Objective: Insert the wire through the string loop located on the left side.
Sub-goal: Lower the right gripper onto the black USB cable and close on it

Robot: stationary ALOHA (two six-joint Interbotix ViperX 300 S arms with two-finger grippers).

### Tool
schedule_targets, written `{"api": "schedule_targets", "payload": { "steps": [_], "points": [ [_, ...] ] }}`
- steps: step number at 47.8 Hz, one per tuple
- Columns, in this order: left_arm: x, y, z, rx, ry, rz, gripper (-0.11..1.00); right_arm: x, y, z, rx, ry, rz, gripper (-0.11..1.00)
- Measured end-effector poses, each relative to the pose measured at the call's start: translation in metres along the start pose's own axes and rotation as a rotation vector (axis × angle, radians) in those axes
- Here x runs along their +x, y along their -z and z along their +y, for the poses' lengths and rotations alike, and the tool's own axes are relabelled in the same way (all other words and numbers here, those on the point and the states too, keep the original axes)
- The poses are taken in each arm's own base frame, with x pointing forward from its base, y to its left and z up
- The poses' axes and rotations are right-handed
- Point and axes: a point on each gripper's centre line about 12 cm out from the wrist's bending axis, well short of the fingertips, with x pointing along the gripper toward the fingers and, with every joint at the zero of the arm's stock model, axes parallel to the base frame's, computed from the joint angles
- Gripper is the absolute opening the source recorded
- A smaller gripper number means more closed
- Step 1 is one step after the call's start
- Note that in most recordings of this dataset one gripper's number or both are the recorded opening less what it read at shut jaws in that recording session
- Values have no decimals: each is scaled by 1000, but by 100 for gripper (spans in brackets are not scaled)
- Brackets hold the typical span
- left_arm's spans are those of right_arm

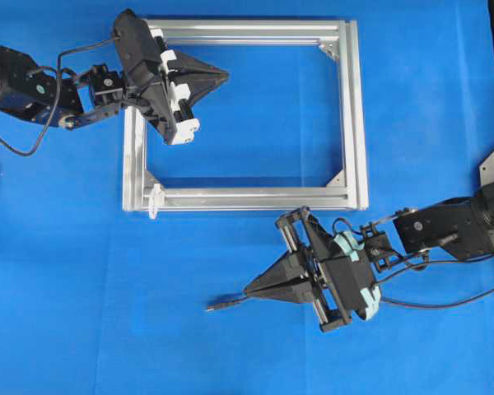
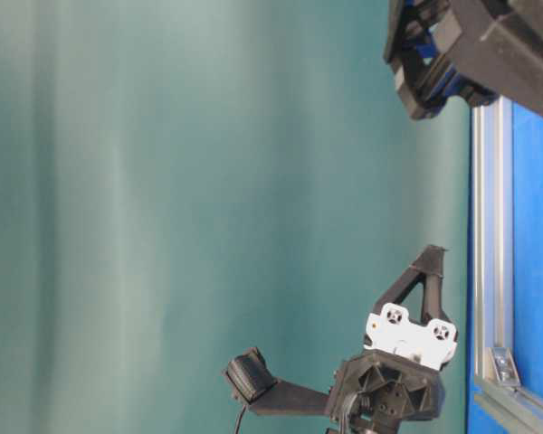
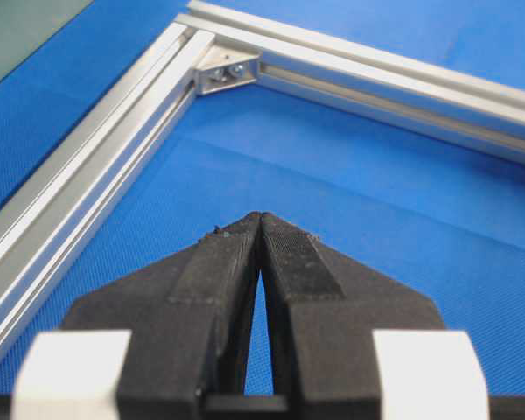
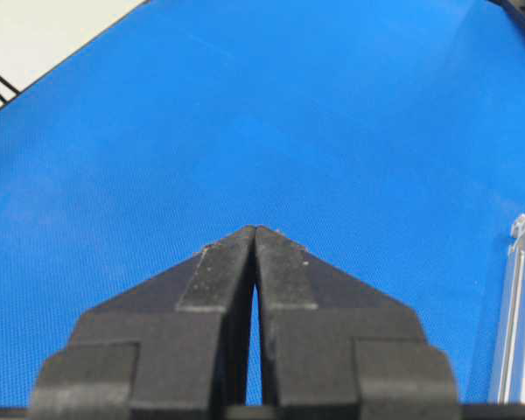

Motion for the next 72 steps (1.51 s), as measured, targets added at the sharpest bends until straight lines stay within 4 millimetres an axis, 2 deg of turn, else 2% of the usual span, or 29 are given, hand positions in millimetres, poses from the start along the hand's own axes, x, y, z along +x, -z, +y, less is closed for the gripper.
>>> {"api": "schedule_targets", "payload": {
  "steps": [9,24,27,33,40,44,55,72],
  "points": [
    [-4,-3,-8,21,32,6,0,-2,0,-2,80,19,4,-2],
    [-6,-1,-7,22,31,13,0,-2,2,-2,137,20,14,-2],
    [-6,-1,-7,22,31,13,0,-2,3,-2,140,20,20,2],
    [-6,-1,-7,22,31,13,0,-2,4,-2,154,22,34,28],
    [-6,-1,-7,22,31,13,0,-2,7,-2,183,27,56,74],
    [-6,-1,-7,22,31,13,0,-3,9,-2,188,33,74,92],
    [-6,-1,-6,21,30,13,0,-1,14,-2,205,42,89,93],
    [-6,-1,-6,21,28,14,0,24,59,4,249,65,171,93]
  ]
}}
